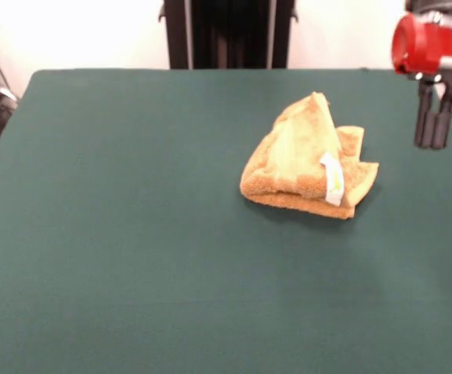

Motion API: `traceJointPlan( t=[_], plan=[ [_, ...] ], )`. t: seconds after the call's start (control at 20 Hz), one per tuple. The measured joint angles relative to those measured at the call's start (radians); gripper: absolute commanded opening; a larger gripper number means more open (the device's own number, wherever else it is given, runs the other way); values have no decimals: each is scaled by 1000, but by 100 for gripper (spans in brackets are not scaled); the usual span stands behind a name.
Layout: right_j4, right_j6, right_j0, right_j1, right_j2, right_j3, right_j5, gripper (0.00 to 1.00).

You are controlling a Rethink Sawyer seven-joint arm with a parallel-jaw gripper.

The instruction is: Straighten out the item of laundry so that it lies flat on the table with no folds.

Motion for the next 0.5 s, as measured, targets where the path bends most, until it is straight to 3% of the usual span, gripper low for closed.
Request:
traceJointPlan(
  t=[0.5],
  plan=[
    [-206, 0, -200, -26, 33, -32, 0, 0]
  ],
)
